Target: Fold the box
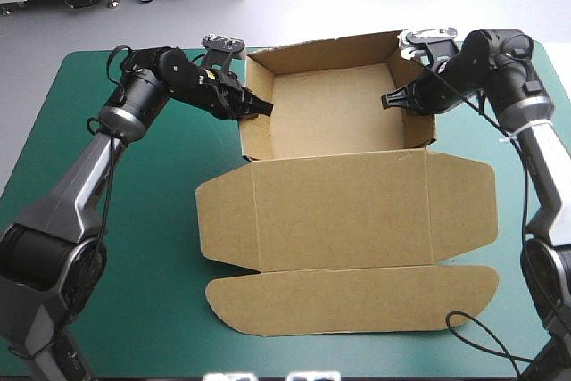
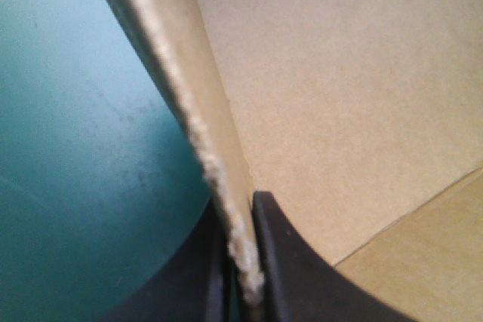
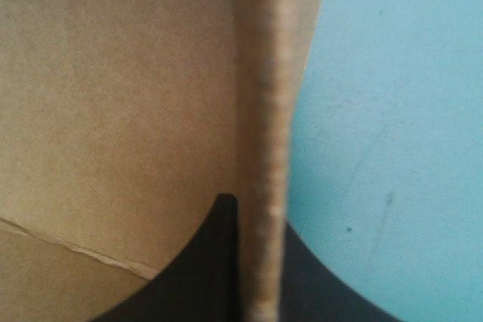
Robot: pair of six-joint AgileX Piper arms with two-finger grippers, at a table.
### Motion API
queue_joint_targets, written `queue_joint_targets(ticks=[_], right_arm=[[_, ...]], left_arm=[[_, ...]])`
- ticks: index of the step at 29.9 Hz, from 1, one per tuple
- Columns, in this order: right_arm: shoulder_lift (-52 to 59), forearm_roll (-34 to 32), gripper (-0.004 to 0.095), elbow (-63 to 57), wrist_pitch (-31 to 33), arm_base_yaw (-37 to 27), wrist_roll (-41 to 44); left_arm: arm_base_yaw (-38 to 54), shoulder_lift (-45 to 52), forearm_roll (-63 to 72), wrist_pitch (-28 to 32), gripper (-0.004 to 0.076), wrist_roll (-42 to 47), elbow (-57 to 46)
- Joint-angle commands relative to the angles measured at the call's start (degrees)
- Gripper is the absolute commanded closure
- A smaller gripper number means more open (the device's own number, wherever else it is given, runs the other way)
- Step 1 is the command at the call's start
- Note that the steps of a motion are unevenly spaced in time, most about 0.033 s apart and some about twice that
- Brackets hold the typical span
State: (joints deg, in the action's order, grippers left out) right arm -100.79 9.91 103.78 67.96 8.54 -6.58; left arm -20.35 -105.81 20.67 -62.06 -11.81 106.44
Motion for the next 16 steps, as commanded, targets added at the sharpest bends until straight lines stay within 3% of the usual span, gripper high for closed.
queue_joint_targets(ticks=[1,6,16], right_arm=[[-0.67,4.77,0.0920,1.91,0.37,0.47,-2.25],[-4.12,5.04,0.0920,1.91,2.85,0.47,-2.25],[-6.01,-0.55,0.0921,2.02,3.48,3.69,-1.81]], left_arm=[[-1.24,-1.06,0.14,-6.55,0.0733,0.30,7.18],[-1.24,-5.32,-1.81,-11.88,0.0733,0.52,10.66],[-4.86,-8.73,-11.94,-11.88,0.0733,0.52,10.66]])
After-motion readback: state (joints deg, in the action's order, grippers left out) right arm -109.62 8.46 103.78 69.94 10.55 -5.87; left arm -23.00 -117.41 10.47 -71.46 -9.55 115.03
